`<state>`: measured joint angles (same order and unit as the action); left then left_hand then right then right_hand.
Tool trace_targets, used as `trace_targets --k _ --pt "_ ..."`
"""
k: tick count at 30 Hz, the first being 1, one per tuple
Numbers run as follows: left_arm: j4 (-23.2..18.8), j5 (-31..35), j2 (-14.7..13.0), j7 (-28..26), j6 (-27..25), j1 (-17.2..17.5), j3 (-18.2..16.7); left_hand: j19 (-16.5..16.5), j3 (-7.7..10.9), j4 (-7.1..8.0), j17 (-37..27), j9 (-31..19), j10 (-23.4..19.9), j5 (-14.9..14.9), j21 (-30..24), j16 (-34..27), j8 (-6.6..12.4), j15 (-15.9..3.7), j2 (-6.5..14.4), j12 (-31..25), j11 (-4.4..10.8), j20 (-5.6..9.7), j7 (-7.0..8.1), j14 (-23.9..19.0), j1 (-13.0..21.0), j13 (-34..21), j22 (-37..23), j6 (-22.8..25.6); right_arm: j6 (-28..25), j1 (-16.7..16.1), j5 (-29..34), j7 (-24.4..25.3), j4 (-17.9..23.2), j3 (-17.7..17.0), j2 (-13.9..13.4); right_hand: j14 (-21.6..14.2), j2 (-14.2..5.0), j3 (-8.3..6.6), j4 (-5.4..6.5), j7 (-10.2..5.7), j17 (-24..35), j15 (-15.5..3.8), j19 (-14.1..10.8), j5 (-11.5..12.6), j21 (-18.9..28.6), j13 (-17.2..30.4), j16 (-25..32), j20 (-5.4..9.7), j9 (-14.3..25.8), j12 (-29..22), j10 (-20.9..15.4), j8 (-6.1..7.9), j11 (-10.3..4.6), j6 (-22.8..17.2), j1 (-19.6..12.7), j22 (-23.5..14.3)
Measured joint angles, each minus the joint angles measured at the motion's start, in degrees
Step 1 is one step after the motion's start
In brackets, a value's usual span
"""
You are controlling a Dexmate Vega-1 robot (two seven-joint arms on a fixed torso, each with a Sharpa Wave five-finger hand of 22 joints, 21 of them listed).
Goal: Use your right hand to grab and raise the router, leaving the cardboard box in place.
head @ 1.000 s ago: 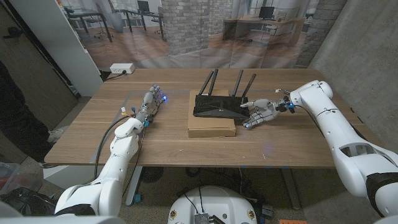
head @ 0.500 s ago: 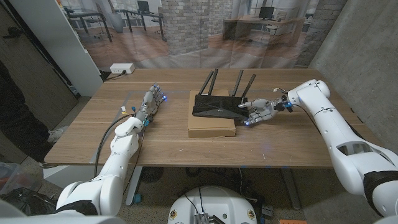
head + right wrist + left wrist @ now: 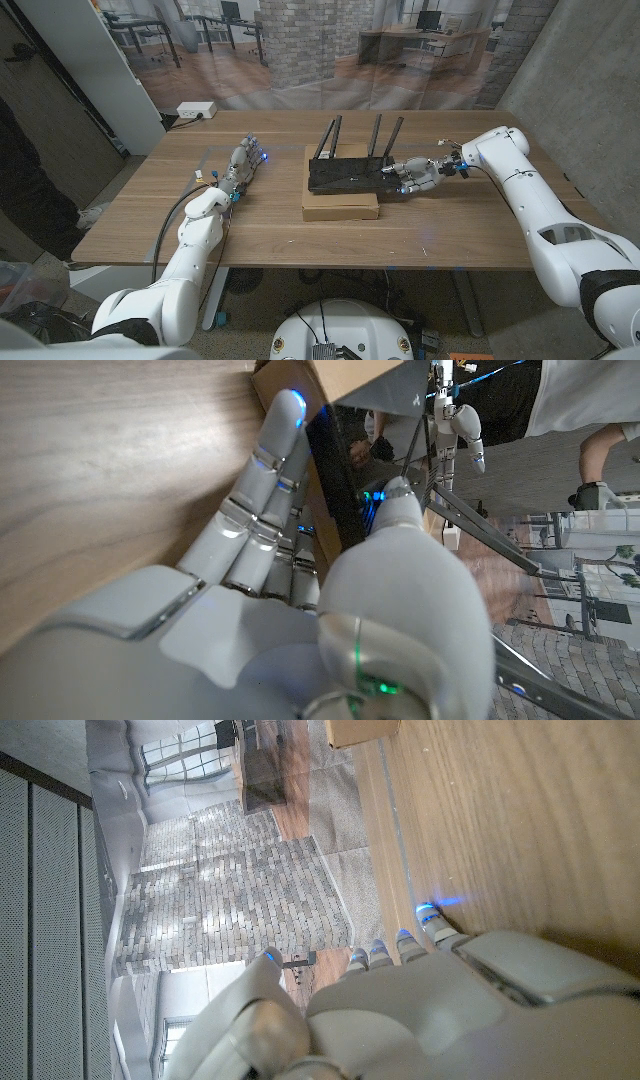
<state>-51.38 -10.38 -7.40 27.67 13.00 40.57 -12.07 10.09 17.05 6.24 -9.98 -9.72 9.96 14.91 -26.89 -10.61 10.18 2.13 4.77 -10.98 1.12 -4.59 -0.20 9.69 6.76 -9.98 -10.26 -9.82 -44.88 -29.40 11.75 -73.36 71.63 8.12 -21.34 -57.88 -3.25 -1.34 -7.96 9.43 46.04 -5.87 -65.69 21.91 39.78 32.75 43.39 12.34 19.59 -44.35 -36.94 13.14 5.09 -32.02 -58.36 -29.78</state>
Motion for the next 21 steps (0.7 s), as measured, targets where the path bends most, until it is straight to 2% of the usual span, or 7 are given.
trace_targets --k 5,9,10,11,12,17,21 --pt "0.3 0.2 0.1 0.0 0.0 -0.2 -0.2 0.0 0.00 0.00 0.0 0.0 0.0 0.0 0.0 0.0 0.00 0.00 0.0 0.0 0.00 0.01 0.00 0.0 0.0 0.0 0.0 0.0 0.4 0.5 -0.4 -0.1 -1.2 -0.5 0.4 -1.8 0.21 -0.19 0.14 0.58 0.4 0.59 -1.0 -0.8 3.3 1.8 1.2 0.14 1.1 -2.9 -4.0 1.39 -0.89 -5.0 -1.2 -1.8" --pt "0.5 0.3 0.1 0.1 0.0 -0.3 -0.3 0.0 -0.05 -0.05 0.0 0.0 0.0 0.0 0.0 0.0 0.00 0.00 0.0 0.0 0.00 0.01 0.00 0.0 0.0 0.0 0.0 0.0 0.5 0.9 -0.6 -0.1 -2.0 -1.0 0.8 -3.0 0.31 -1.92 0.42 0.70 2.3 1.16 -1.9 -2.2 5.7 2.2 1.2 0.37 2.4 -4.5 -8.1 2.72 -1.27 -10.1 -1.3 -2.5" --pt "0.5 0.4 0.2 0.1 0.0 -0.3 -0.4 0.0 -0.21 -0.21 0.0 0.0 0.0 0.0 0.0 0.0 0.00 0.00 0.0 0.0 0.00 0.02 0.00 0.0 0.0 0.0 0.0 0.0 0.6 1.0 -0.8 -0.1 -2.4 -1.2 0.9 -3.2 0.31 -2.09 0.53 0.62 8.7 1.22 -1.9 -2.5 6.2 2.3 1.2 0.45 2.7 -4.8 -8.9 2.82 -1.34 -11.0 -1.3 -2.6" --pt "0.6 0.4 0.2 0.1 0.0 -0.4 -0.4 0.0 -0.23 -0.23 0.0 0.0 0.0 0.0 0.0 0.0 0.00 0.00 0.0 0.0 0.00 0.02 0.00 0.0 0.0 0.0 0.0 0.0 0.7 1.0 -0.9 -0.1 -2.6 -1.2 0.9 -6.2 -1.58 -2.82 0.51 0.61 15.7 -1.30 -2.9 -2.7 6.7 2.4 3.2 0.75 3.0 -5.3 -9.8 3.01 -1.59 -11.9 -3.5 -2.7" --pt "0.6 0.4 0.2 0.1 0.0 -0.4 -0.4 0.0 -0.23 -0.23 0.0 0.0 0.0 0.0 0.2 0.0 0.00 0.00 0.0 0.0 0.00 0.08 0.00 0.0 0.0 0.0 0.0 0.0 0.7 1.1 -0.9 -0.1 -2.9 -1.4 1.1 -6.2 -2.51 -2.82 0.51 0.65 15.9 -1.33 -2.9 -3.2 7.0 2.2 4.0 0.72 3.2 -5.2 -9.8 3.18 -1.50 -12.4 -5.2 -2.7" --pt "0.9 0.6 0.3 0.1 0.1 -0.6 -0.6 -0.2 -0.23 -0.23 0.0 0.0 0.0 0.0 0.4 0.0 0.00 0.00 0.0 0.0 0.00 -0.07 0.00 0.0 0.0 0.0 0.0 0.0 1.1 1.2 -1.6 0.0 -3.8 -2.2 1.4 -6.3 -2.41 -3.16 0.85 1.00 21.9 -1.85 -2.6 -3.8 7.6 2.6 4.3 0.51 3.9 -5.8 -10.4 3.28 -1.00 -13.7 -5.3 -2.6" --pt "1.0 0.7 0.4 0.1 0.1 -0.8 -0.6 -0.3 -0.23 -0.23 0.0 0.0 0.0 0.0 0.4 0.0 0.00 0.00 0.0 0.0 0.00 -0.03 0.00 0.0 0.0 0.0 0.0 0.0 1.5 1.3 -2.0 0.1 -4.3 -2.8 1.6 -7.2 -2.35 -3.85 0.94 0.40 23.6 -2.76 -2.6 -4.5 8.3 3.2 4.7 0.51 4.8 -6.2 -11.0 3.85 -0.78 -15.1 -5.4 -2.3"
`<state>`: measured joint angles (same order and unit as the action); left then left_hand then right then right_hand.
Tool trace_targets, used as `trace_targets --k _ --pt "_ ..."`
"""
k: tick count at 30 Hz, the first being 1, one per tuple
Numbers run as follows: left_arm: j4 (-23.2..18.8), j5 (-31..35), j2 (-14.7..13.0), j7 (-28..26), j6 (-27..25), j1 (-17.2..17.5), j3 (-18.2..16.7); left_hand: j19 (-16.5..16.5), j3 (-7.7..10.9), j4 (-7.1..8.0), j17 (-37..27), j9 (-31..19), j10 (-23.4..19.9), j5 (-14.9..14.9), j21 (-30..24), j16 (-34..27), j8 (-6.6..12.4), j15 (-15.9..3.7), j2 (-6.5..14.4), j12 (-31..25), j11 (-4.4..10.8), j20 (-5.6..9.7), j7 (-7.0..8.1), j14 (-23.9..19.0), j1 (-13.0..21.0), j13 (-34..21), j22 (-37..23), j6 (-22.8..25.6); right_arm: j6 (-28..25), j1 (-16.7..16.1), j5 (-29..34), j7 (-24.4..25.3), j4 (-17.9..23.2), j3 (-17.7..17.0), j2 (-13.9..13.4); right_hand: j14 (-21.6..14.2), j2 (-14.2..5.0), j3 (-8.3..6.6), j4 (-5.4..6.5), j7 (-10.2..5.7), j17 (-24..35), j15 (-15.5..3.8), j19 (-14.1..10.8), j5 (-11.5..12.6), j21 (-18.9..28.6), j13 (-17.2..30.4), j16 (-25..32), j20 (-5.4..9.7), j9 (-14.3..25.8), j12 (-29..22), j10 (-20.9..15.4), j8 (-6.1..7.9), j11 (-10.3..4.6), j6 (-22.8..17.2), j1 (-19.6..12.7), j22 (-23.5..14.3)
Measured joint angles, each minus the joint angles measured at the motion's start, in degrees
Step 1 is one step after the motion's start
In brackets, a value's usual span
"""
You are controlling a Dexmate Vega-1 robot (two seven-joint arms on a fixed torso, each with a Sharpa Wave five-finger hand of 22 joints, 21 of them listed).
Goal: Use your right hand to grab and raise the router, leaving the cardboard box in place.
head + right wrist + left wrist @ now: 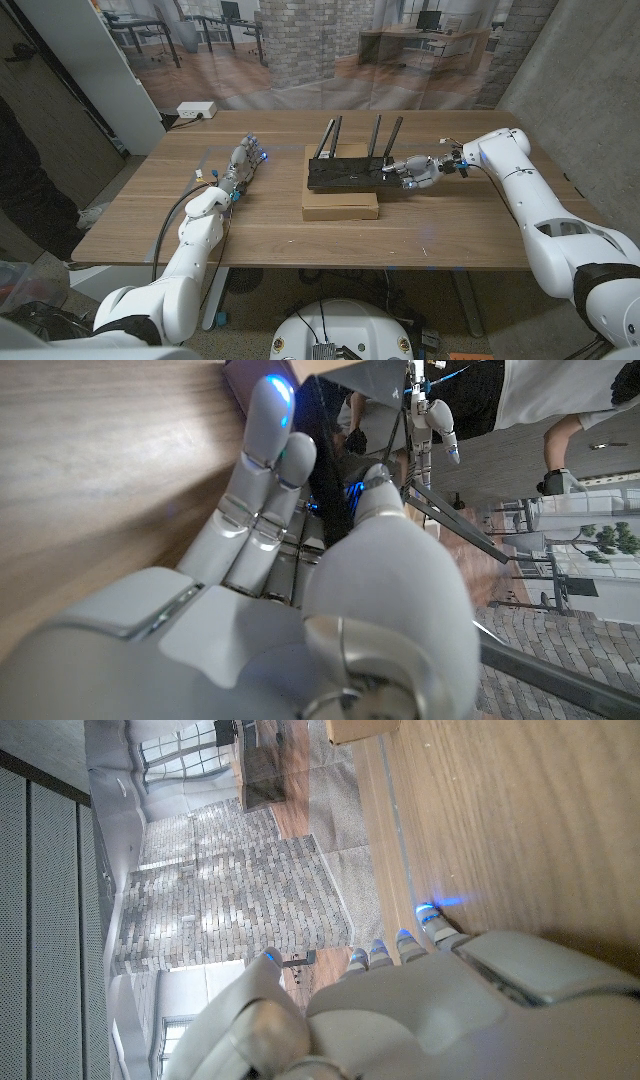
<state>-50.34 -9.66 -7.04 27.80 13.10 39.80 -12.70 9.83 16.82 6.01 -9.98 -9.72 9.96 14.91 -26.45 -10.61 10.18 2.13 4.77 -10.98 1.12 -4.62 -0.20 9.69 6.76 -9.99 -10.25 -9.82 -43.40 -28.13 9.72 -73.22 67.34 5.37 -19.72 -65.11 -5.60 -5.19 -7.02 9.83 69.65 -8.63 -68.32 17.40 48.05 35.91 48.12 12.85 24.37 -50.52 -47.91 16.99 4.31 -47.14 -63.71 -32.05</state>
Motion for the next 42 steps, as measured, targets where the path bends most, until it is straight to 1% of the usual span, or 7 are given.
trace_targets --k 2,3,4,7,11,24,42 --pt "0.0 0.1 0.0 0.0 0.0 0.0 0.0 0.0 0.00 0.00 0.0 0.0 0.0 0.0 0.0 0.0 0.00 0.00 0.0 0.0 0.00 0.00 0.00 0.0 0.0 0.0 0.0 0.0 0.2 0.0 -0.2 0.0 -0.2 -0.3 0.1 -0.7 0.69 -0.13 0.10 -0.22 0.1 -0.19 0.0 -0.8 0.8 0.0 0.5 0.00 0.8 -0.2 -0.4 0.65 0.34 -1.6 -0.7 0.1" --pt "0.0 0.1 0.0 0.0 0.0 0.0 0.0 0.0 0.00 0.00 0.0 0.0 0.0 0.0 0.0 0.0 0.00 0.00 0.0 0.0 0.00 0.00 0.00 0.0 0.0 0.0 0.0 0.0 0.3 0.0 -0.3 0.0 -0.3 -0.4 0.1 -1.3 1.10 -2.05 0.33 -0.21 0.2 -0.13 -0.2 -1.3 1.4 0.0 0.7 -0.21 1.3 -0.2 -0.6 1.00 0.51 -2.3 -1.1 0.1" --pt "0.0 0.1 0.1 0.0 0.0 -0.1 0.0 0.0 0.00 0.00 0.0 0.0 0.0 0.0 0.0 0.0 0.00 0.00 0.0 0.0 0.00 0.00 0.00 0.0 0.0 0.0 0.0 0.0 0.5 0.0 -0.5 0.0 -0.5 -0.6 0.2 -1.6 1.45 -2.57 0.84 -0.30 0.3 0.12 -0.3 -1.8 1.9 0.0 0.7 -0.28 1.8 -0.2 -0.8 1.27 0.71 -2.9 -1.4 -0.1" --pt "0.0 0.2 0.1 0.0 0.0 -0.1 0.0 0.0 0.00 0.00 0.0 0.0 0.0 0.0 0.0 0.0 0.00 0.00 0.0 0.0 0.00 0.01 0.00 0.0 0.0 0.0 0.0 0.0 1.0 0.0 -0.9 0.1 -1.0 -1.1 0.5 -2.0 2.11 -2.93 1.20 -0.32 0.4 0.51 -0.5 -2.5 3.0 0.0 1.1 -0.08 2.8 -0.3 -0.9 1.68 0.91 -3.6 -2.1 -0.5" --pt "-0.1 0.2 0.2 0.0 0.0 -0.1 -0.1 0.0 0.00 0.00 0.0 0.0 0.0 0.0 0.0 0.0 0.00 0.00 0.0 0.0 0.00 0.01 0.00 0.0 0.0 0.0 0.0 0.0 1.9 0.0 -1.6 0.1 -1.6 -1.8 0.8 -2.2 2.71 -4.75 3.02 -0.18 0.4 0.29 -0.6 -3.5 4.1 0.1 1.5 -0.17 4.0 -1.2 -1.0 1.69 1.00 -3.7 -2.7 -0.8" --pt "-0.5 0.4 0.2 0.0 -0.4 -0.1 -0.1 0.0 -0.24 0.24 0.0 0.0 0.0 0.0 0.4 0.0 0.00 0.00 0.0 0.0 0.00 0.03 0.00 0.0 0.0 0.0 0.0 0.0 3.9 0.4 -3.6 0.1 -3.6 -3.9 1.7 -2.6 3.45 -6.48 4.75 0.56 0.4 0.54 -0.4 -4.9 5.9 3.5 2.0 -0.40 6.4 -2.3 -1.0 1.92 1.00 -3.5 -3.5 -0.9" --pt "-2.0 0.5 0.2 -0.3 -1.2 0.4 0.3 -0.1 -0.24 0.25 0.0 0.0 0.0 0.0 0.8 0.0 0.00 0.00 0.0 0.0 0.00 0.12 0.00 0.0 0.0 0.0 0.0 0.0 6.2 0.4 -5.9 0.7 -5.1 -6.5 2.7 -2.6 3.67 -7.34 5.61 0.64 0.4 0.53 -0.1 -5.8 7.3 3.6 2.4 -0.70 7.4 -2.3 -1.3 2.08 1.31 -3.4 -3.7 -0.1"
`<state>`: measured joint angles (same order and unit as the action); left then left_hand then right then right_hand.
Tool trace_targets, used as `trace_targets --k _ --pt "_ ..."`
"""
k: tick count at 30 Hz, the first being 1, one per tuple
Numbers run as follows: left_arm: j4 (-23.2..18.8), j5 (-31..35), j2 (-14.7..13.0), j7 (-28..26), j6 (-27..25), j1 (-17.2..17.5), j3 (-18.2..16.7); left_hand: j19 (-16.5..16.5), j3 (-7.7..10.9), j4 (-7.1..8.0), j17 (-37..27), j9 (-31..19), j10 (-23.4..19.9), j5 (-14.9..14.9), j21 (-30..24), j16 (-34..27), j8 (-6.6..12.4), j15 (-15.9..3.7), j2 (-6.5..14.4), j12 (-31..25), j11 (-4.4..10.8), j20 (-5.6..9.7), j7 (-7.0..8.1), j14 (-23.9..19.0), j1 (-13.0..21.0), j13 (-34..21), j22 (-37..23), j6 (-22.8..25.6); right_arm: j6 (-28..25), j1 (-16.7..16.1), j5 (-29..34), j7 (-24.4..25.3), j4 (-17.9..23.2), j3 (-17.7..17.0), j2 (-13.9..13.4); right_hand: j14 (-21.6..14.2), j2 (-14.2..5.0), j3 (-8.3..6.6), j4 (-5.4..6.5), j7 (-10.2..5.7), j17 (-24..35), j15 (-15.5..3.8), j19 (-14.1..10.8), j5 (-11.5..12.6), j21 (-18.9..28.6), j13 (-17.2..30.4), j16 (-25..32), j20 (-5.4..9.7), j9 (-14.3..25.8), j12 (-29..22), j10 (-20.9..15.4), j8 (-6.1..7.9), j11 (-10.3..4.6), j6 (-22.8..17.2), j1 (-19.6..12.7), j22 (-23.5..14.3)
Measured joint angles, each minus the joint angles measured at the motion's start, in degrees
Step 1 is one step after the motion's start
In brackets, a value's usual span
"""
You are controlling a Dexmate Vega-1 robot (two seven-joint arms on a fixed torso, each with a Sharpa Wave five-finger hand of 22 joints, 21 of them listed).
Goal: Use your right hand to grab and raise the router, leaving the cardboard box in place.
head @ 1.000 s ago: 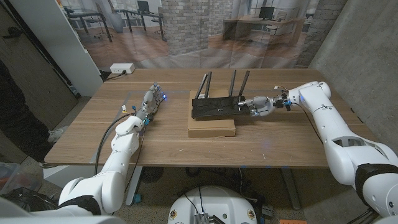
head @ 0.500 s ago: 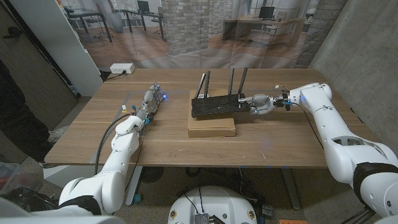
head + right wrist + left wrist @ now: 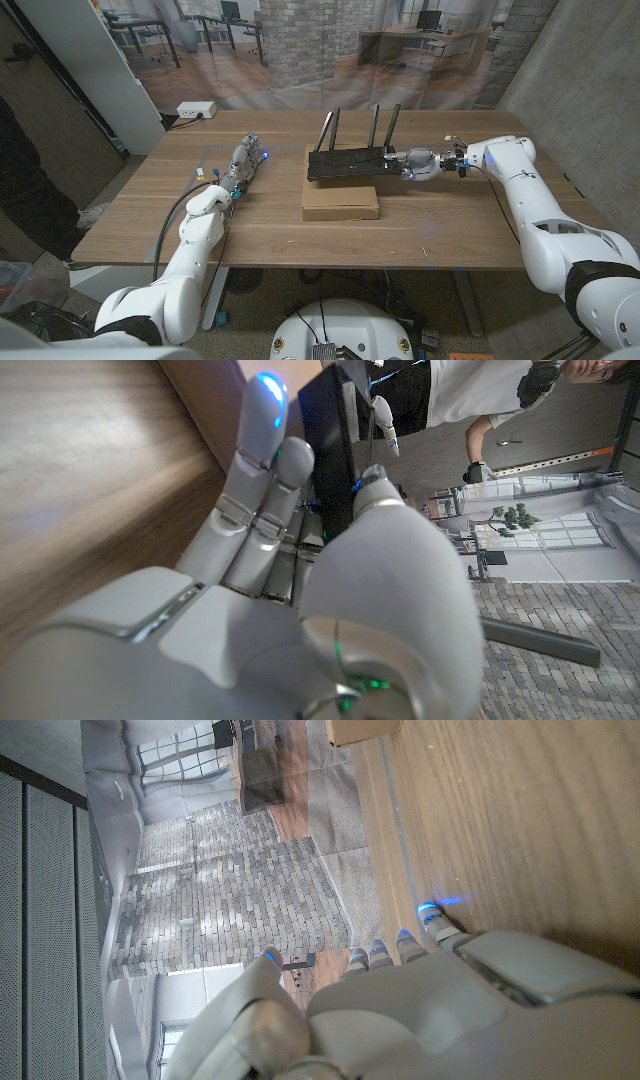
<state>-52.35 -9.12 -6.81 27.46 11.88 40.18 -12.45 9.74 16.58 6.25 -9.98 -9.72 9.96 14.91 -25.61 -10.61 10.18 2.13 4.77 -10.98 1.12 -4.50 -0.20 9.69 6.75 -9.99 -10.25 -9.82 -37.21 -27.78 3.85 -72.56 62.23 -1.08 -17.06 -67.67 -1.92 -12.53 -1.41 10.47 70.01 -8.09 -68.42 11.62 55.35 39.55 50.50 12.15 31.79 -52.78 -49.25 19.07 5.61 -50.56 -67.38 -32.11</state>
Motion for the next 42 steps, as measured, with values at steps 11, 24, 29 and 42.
trace_targets --k 11,24,29,42 --pt "-1.3 -0.2 -0.1 -0.3 -0.4 0.6 0.2 0.0 0.00 0.00 0.0 0.0 0.0 0.4 0.0 0.0 0.00 0.00 0.0 0.0 0.00 -0.02 0.00 0.0 0.0 0.0 0.0 0.0 1.0 0.0 -1.1 0.4 0.0 -1.1 0.2 0.0 0.00 -0.40 0.40 0.00 0.0 0.00 0.0 -0.2 0.8 0.0 0.0 0.01 0.3 0.2 0.0 -0.37 0.00 0.0 0.0 0.3" --pt "-2.8 -0.5 -0.4 -0.6 -1.0 1.2 0.6 0.0 0.00 0.00 0.0 0.0 0.0 0.4 0.4 0.0 0.00 0.00 0.0 0.0 0.00 -0.03 0.00 0.0 0.0 0.0 0.0 0.0 1.6 -0.8 -2.2 1.0 2.2 -2.5 0.1 0.0 0.00 -0.79 0.79 0.00 0.0 0.00 0.0 -0.6 1.7 0.2 0.0 -0.01 0.8 0.2 0.0 -0.68 -0.01 0.0 0.0 0.8" --pt "-3.9 -0.7 -0.6 -0.8 -1.3 1.6 0.8 0.0 0.00 0.00 0.0 0.0 0.0 0.4 0.4 0.0 0.00 0.00 0.0 0.0 0.00 -0.03 0.00 0.0 0.0 0.0 0.0 0.0 1.8 -1.0 -2.8 1.2 2.8 -2.9 0.0 0.0 0.00 -0.79 0.79 0.00 0.0 0.00 0.0 -0.7 1.9 0.2 0.0 -0.01 0.8 0.2 0.0 -0.70 -0.01 0.0 0.0 1.1" --pt "-5.9 -1.1 -1.0 -1.3 -2.0 2.5 1.2 0.0 -0.17 0.17 0.0 0.0 0.0 0.4 0.4 0.0 0.00 0.00 0.0 0.0 0.00 -0.02 0.00 0.0 0.0 0.0 0.0 0.0 2.7 -1.2 -4.0 1.7 3.8 -3.9 -0.2 0.0 0.00 -1.20 1.20 -0.22 0.0 -0.01 0.0 -0.9 2.8 0.2 0.4 -0.01 1.0 0.2 0.0 -1.05 -0.03 -0.2 0.0 1.6"
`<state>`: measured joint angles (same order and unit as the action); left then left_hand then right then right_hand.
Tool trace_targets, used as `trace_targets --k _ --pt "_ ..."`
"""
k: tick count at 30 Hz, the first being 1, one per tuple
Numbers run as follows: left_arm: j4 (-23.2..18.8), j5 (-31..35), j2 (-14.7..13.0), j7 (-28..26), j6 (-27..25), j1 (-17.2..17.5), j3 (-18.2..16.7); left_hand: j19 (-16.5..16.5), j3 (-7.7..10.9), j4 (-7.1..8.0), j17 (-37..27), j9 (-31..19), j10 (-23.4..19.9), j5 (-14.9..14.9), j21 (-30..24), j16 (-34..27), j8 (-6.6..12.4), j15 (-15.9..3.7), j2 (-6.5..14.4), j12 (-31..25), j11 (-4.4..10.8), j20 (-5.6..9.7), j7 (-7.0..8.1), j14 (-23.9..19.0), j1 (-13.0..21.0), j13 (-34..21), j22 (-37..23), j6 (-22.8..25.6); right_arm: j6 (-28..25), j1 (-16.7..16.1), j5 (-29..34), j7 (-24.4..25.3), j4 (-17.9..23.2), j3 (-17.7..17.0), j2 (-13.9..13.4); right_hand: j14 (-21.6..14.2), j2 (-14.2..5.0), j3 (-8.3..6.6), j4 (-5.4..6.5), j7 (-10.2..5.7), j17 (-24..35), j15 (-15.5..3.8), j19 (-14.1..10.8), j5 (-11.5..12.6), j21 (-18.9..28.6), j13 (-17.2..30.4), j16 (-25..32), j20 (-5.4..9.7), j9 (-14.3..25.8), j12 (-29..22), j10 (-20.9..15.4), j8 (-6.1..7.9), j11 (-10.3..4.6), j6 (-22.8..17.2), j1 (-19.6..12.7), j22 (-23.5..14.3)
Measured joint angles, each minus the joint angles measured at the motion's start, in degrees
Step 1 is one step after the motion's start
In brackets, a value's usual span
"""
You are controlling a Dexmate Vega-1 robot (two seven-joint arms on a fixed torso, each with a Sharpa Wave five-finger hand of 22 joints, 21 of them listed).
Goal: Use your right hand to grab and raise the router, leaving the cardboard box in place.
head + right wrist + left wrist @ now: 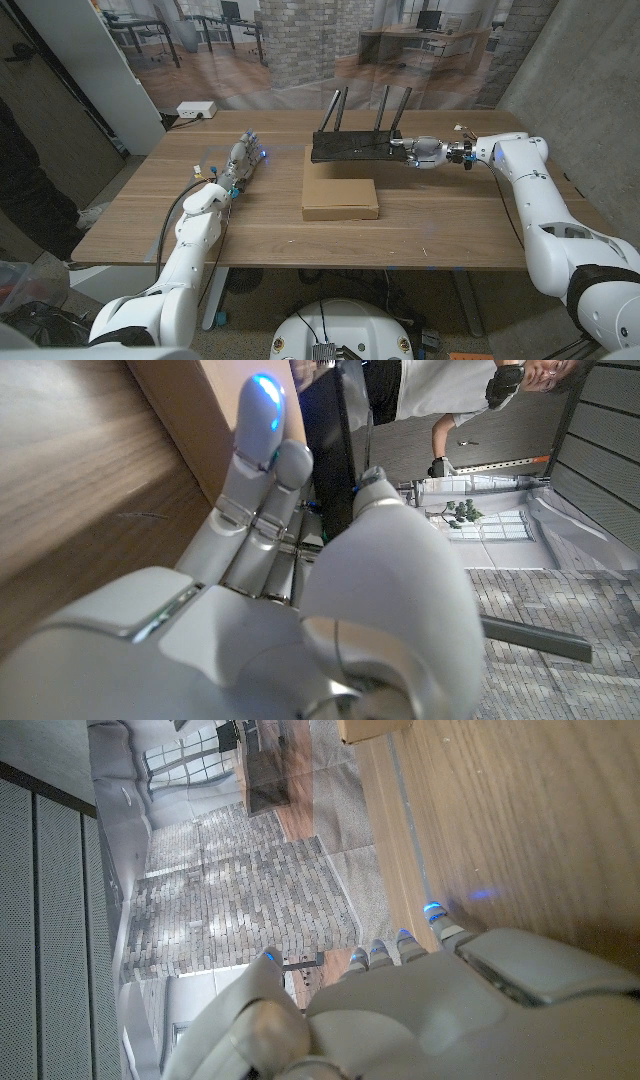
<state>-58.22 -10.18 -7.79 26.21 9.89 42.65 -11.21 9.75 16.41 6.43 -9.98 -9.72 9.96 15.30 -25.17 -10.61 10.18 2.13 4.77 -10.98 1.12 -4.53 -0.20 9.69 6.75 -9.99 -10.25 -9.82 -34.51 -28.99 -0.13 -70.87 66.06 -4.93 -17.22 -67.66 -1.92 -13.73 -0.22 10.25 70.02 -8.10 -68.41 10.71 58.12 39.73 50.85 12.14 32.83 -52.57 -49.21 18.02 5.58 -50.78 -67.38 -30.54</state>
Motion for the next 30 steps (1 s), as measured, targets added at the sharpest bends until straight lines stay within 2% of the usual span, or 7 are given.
trace_targets --k 30 --pt "-3.9 -1.4 -0.9 -0.6 -1.1 2.0 0.8 0.0 -0.31 -0.19 0.0 0.0 0.0 0.0 0.8 0.0 0.00 0.00 0.0 0.0 0.00 0.00 0.00 0.0 0.0 0.0 0.0 0.0 1.8 -1.9 -3.6 2.7 4.6 -3.6 0.2 0.0 0.00 -0.39 0.39 0.00 0.0 0.00 0.0 -0.1 2.3 0.2 0.4 0.00 0.5 0.3 0.0 -0.78 0.04 0.0 0.0 1.3"
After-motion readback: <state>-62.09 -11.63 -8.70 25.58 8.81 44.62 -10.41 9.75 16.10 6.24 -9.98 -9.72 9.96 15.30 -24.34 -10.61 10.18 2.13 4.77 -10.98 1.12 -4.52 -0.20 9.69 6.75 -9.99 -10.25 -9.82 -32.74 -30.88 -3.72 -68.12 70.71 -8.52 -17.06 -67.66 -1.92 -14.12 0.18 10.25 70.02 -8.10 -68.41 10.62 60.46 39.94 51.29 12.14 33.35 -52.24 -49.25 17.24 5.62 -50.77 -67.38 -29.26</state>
